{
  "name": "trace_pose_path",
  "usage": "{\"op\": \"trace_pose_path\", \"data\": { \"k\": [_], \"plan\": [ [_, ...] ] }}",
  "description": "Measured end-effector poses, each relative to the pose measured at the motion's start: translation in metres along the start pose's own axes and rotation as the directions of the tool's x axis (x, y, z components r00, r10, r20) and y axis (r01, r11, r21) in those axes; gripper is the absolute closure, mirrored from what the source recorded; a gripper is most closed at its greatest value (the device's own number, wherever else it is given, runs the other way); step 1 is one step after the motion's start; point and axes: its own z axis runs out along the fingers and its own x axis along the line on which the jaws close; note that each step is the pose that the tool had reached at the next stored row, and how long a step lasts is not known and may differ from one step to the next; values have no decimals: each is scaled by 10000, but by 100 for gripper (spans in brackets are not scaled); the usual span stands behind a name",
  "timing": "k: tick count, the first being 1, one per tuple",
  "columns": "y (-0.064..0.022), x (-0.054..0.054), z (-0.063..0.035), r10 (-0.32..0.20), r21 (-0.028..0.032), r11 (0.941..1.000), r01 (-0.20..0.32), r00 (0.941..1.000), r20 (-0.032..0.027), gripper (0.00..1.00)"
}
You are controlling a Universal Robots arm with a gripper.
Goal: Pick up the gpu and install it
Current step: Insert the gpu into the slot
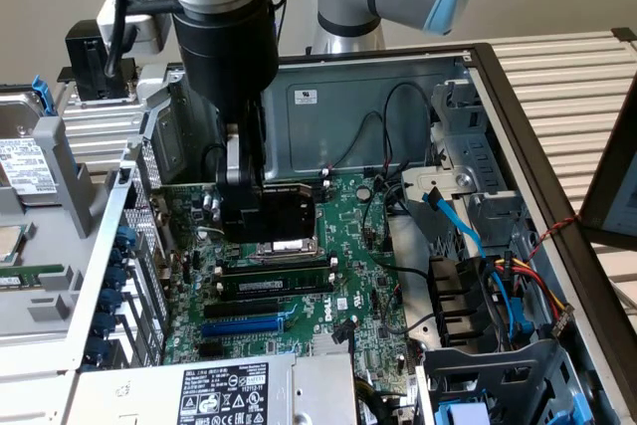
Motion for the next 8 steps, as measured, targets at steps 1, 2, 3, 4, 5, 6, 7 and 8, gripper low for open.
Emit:
{"op": "trace_pose_path", "data": {
  "k": [1,2,3,4,5,6,7,8],
  "plan": [
    [6,1,18,0,-1,10000,0,10000,-5,73],
    [11,2,36,0,0,10000,0,10000,-8,73],
    [14,3,53,-1,0,10000,1,10000,-10,73],
    [17,3,73,-1,0,10000,1,10000,-10,73],
    [18,8,91,-3,1,10000,3,10000,-9,73],
    [19,21,109,-1,0,10000,1,10000,-11,73],
    [19,35,124,0,-1,10000,0,10000,-13,73],
    [20,54,141,0,-1,10000,0,10000,-11,73]
  ]
}}
